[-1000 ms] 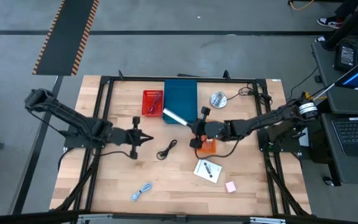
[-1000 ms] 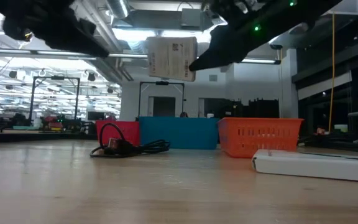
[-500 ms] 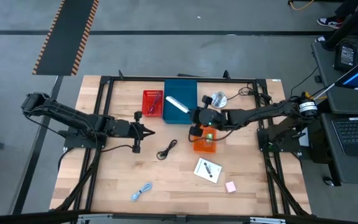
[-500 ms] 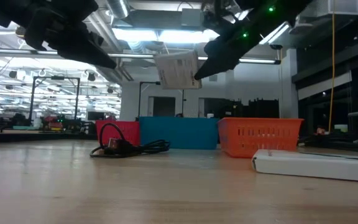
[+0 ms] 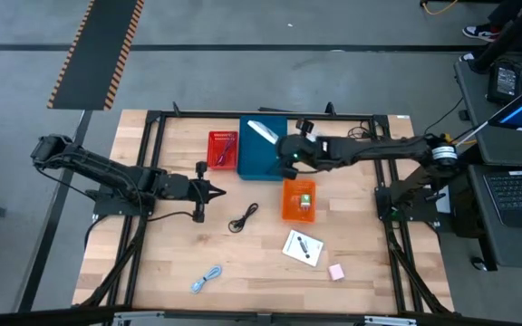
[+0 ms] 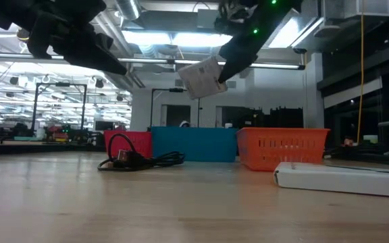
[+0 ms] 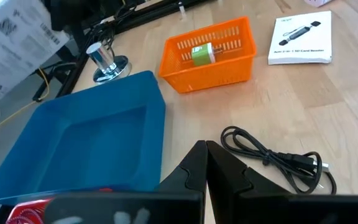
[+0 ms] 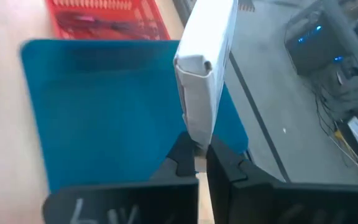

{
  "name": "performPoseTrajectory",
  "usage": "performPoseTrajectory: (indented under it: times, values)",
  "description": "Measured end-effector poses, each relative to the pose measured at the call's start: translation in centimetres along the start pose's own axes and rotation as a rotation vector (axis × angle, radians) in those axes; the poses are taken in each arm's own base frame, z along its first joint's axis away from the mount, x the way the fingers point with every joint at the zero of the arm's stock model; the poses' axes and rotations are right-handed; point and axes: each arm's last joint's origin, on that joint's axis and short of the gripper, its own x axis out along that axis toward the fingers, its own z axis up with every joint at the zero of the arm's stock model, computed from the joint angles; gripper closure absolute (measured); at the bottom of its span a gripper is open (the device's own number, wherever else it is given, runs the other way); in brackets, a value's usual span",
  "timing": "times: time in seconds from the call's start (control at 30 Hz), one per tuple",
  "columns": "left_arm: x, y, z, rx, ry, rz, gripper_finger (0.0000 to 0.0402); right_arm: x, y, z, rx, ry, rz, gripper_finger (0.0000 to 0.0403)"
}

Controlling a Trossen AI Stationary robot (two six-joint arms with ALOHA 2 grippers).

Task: Pick and place items into bin
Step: Put the left card reader box into the blue bin

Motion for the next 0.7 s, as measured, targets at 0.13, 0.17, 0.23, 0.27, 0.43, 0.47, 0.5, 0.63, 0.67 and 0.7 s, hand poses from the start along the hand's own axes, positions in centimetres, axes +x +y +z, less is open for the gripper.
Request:
performPoseTrajectory:
  times: [0.13, 0.17, 0.23, 0.27, 0.43, 0.47, 0.5, 0.63, 0.67, 0.7]
  values:
    - [0.0, 0.0, 0.0, 0.017, 0.001, 0.001, 0.0400, 1.6, 0.0, 0.3, -0.053, 0.087, -0.002, 0.0403]
    - [0.0, 0.0, 0.0, 0.018, 0.000, 0.001, 0.0400, 2.0, 0.0, 0.3, -0.069, 0.112, -0.001, 0.0403]
    - [0.0, 0.0, 0.0, 0.018, 0.002, 0.004, 0.0400, 2.6, 0.1, 0.5, -0.107, 0.159, 0.004, 0.0403]
    - [0.0, 0.0, 0.0, 0.017, 0.002, 0.006, 0.0400, 2.9, 0.1, 0.7, -0.117, 0.171, 0.006, 0.0403]
    - [0.0, 0.0, 0.0, 0.018, 0.004, 0.008, 0.0400, 4.1, 0.5, 1.6, -0.182, 0.242, 0.020, 0.0403]
    - [0.0, 0.0, 0.0, 0.018, 0.004, 0.008, 0.0400, 4.3, 0.5, 1.8, -0.194, 0.262, 0.023, 0.0403]
    - [0.0, 0.0, 0.0, 0.018, 0.004, 0.008, 0.0400, 4.5, 0.6, 1.9, -0.209, 0.287, 0.028, 0.0403]
    - [0.0, 0.0, -0.1, 0.019, 0.007, 0.017, 0.0400, 5.4, 0.8, 2.4, -0.256, 0.374, 0.044, 0.0403]
    - [0.0, 0.0, -0.1, 0.018, 0.007, 0.017, 0.0400, 5.6, 0.9, 2.5, -0.266, 0.391, 0.046, 0.0403]
    - [0.0, 0.0, -0.1, 0.019, 0.007, 0.017, 0.0400, 5.9, 1.0, 2.6, -0.274, 0.403, 0.048, 0.0403]
